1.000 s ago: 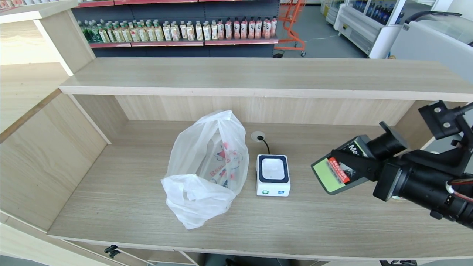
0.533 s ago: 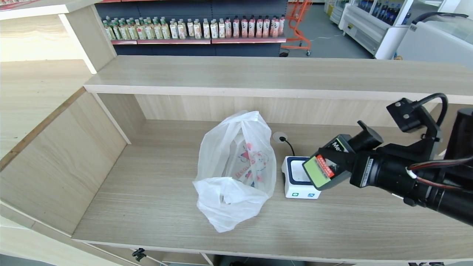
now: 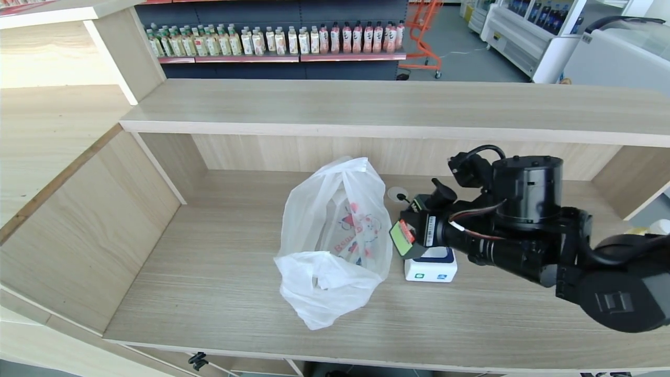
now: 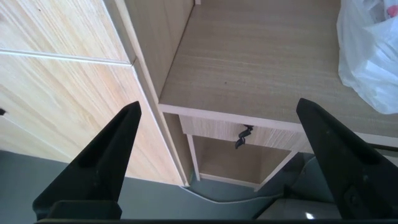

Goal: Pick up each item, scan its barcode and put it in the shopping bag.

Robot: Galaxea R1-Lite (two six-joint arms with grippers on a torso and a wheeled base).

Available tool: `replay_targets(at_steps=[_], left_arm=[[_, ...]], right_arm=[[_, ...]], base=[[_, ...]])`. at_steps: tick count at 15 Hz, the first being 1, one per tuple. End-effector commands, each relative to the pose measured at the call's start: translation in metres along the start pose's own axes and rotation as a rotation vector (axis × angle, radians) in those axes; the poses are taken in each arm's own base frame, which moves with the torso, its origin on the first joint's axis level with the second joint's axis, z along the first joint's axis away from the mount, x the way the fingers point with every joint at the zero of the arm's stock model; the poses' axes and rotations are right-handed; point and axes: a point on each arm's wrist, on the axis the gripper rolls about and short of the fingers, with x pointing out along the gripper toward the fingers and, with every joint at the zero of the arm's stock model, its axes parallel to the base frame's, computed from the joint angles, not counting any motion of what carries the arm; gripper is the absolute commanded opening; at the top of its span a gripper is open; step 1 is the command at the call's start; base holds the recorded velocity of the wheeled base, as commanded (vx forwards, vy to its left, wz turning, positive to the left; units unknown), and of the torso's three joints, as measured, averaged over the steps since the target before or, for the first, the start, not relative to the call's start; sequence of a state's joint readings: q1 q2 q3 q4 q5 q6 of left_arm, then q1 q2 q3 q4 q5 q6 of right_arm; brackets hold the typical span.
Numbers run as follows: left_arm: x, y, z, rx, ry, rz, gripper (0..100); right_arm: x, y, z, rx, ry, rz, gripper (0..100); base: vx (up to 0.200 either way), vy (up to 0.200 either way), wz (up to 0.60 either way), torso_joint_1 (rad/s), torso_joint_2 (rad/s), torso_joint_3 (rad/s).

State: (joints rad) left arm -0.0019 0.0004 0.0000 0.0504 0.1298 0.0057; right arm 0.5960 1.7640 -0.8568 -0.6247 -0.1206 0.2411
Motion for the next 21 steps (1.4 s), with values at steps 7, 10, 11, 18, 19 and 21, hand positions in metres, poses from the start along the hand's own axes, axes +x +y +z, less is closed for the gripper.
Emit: replay_targets(at_steps=[7, 10, 11, 18, 19, 21], left_arm=[[0.000, 0.000, 0.000, 0.000, 0.000, 0.001, 100], [0.000, 0.000, 0.000, 0.000, 0.000, 0.001, 100], [0.000, 0.000, 0.000, 0.000, -0.002, 0.001, 100], [0.000, 0.000, 0.000, 0.000, 0.000, 0.001, 100], [0.000, 0.000, 0.000, 0.000, 0.000, 0.001, 100], [0.000, 0.000, 0.000, 0.000, 0.000, 0.001, 100]], right_arm=[[0.112, 0.027, -0.060, -0.184, 0.058, 0.051, 0], [0.126, 0.036, -0.070, -0.227, 0.064, 0.071, 0], [0.128, 0.037, -0.071, -0.231, 0.063, 0.076, 0], [0.111, 0.028, -0.033, -0.112, -0.008, 0.091, 100], [0.101, 0.018, -0.028, -0.034, -0.001, 0.088, 100], [0.079, 0.004, -0.002, 0.056, -0.054, 0.081, 100]], base=[[0.000, 0.000, 0.00, 0.000, 0.00, 0.000], [0.000, 0.000, 0.00, 0.000, 0.00, 0.000], [0.000, 0.000, 0.00, 0.000, 0.00, 0.000], [0.000, 0.000, 0.00, 0.000, 0.00, 0.000], [0.000, 0.000, 0.00, 0.000, 0.00, 0.000], [0.000, 0.000, 0.00, 0.000, 0.00, 0.000]])
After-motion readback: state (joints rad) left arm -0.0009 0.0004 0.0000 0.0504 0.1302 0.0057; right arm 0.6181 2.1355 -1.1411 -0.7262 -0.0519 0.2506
